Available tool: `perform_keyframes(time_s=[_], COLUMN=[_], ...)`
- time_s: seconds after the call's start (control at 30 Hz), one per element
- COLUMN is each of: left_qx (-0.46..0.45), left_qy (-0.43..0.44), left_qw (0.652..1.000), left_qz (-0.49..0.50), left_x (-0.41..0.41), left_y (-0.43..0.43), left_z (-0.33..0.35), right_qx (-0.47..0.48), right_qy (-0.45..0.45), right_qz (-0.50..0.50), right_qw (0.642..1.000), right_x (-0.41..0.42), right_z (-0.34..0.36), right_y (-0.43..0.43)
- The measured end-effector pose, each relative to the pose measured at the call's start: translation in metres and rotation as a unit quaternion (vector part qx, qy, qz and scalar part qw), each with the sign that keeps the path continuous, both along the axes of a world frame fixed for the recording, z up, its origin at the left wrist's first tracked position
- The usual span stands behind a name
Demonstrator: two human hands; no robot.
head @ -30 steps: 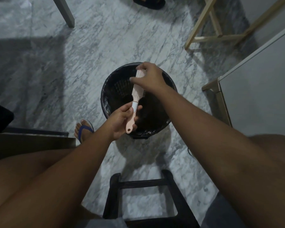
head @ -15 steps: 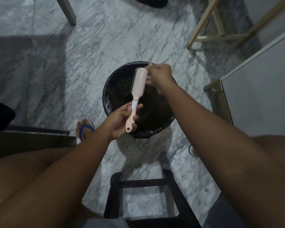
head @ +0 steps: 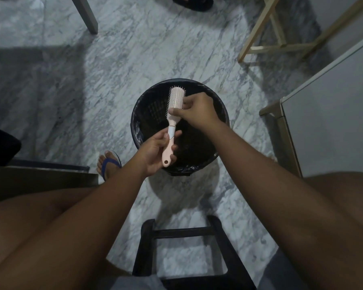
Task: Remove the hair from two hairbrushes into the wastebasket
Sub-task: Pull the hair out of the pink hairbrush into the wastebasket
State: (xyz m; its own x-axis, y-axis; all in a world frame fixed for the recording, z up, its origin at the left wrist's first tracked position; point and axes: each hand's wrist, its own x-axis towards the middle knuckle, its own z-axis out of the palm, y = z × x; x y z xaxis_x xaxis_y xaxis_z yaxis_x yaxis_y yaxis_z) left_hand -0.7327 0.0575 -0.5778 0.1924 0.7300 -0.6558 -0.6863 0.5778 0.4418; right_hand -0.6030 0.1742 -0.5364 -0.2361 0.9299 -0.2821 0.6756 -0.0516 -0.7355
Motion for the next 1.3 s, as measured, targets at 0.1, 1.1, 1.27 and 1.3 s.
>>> perform_keyframes(time_s=[0.1, 1.1, 1.27, 1.3], left_qx=[0.0, -0.002, 0.0, 0.001], left_qy=[0.027, 0.005, 0.045, 0.051], left_qw=[1.0, 1.0, 0.999, 0.999], left_qz=[-0.014, -0.008, -0.01, -0.012], left_x=[0.001, -0.001, 0.002, 0.001], left_y=[-0.002, 0.004, 0.004, 0.004], left_z=[0.0, -0.001, -0.001, -0.002], right_qx=[-0.016, -0.038, 0.029, 0.028], right_qy=[0.0, 0.067, -0.022, -0.025], right_qz=[-0.026, 0.02, 0.013, 0.01], right_qw=[1.0, 0.997, 0.999, 0.999], right_x=[0.001, 0.007, -0.005, -0.005], right_z=[-0.004, -0.012, -0.007, -0.009], right_y=[0.008, 0.004, 0.012, 0.013])
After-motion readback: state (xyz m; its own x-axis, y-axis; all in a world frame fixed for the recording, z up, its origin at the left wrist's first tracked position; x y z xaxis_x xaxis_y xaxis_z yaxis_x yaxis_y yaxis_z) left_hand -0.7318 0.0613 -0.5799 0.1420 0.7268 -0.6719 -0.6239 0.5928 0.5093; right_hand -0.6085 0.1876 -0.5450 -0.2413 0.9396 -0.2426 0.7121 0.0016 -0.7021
